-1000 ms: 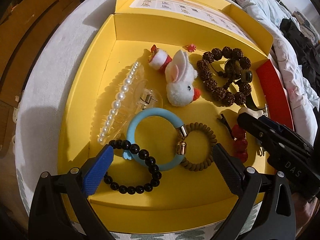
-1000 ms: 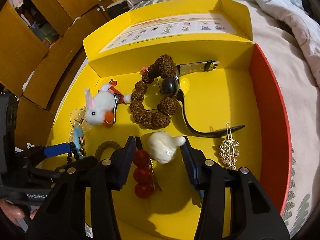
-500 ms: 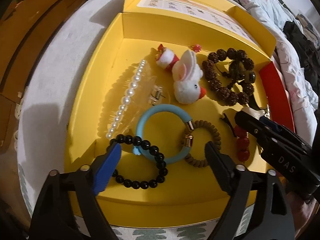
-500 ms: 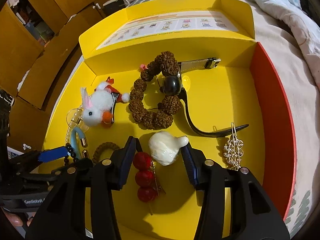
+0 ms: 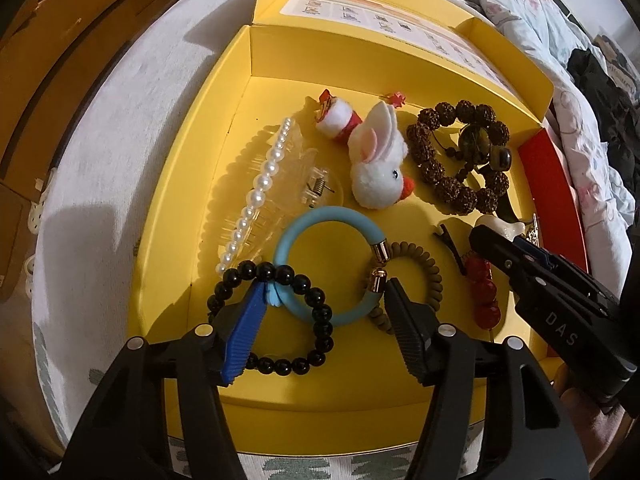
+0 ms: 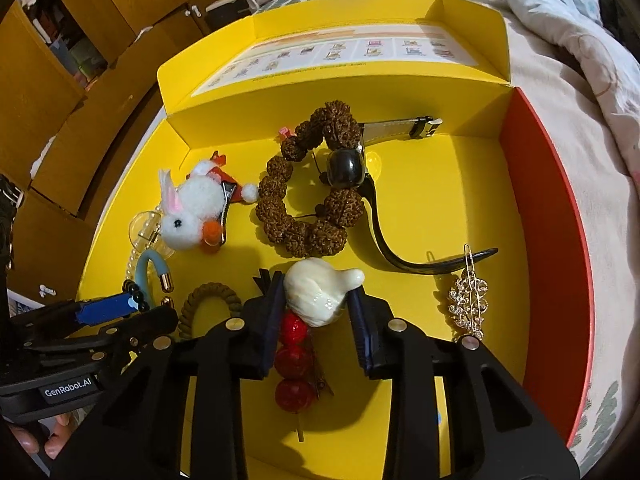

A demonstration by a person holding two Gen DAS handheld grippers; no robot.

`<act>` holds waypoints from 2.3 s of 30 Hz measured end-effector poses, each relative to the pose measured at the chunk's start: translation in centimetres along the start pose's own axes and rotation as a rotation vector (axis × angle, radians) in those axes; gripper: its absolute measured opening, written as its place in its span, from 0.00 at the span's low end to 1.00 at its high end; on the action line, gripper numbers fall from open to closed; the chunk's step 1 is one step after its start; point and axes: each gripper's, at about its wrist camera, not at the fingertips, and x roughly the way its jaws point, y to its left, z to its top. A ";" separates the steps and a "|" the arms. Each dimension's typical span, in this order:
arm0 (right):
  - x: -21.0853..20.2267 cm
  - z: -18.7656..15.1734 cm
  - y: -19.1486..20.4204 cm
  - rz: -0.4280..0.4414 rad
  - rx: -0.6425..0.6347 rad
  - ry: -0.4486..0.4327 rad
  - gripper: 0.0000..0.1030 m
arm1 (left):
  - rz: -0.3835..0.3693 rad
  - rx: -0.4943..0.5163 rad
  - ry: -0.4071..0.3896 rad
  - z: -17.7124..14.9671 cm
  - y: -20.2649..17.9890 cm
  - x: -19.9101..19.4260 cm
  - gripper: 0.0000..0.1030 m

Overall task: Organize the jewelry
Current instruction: 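Close the right tool on the white garlic-shaped ornament, then close the left tool on the black bead bracelet while the right tool holds the ornament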

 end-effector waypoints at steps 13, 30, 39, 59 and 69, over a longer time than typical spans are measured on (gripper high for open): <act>-0.3 0.0 -0.6 0.029 0.020 0.005 0.31 | -0.064 -0.003 -0.032 -1.1 0.7 -1.8 0.59; -0.2 -0.1 -0.5 0.041 0.021 0.009 0.31 | -0.117 -0.026 -0.012 -0.9 0.6 -1.7 0.61; -0.1 0.0 -0.6 0.046 0.025 0.010 0.31 | -0.064 -0.056 -0.034 -1.4 1.0 -2.1 0.67; -0.3 -0.1 -0.2 0.016 0.005 0.000 0.30 | -0.047 -0.081 0.000 -1.3 1.0 -1.1 0.16; -1.2 0.1 -1.0 0.031 0.021 -0.014 0.30 | -0.073 -0.095 -0.039 -1.5 1.4 -2.7 0.15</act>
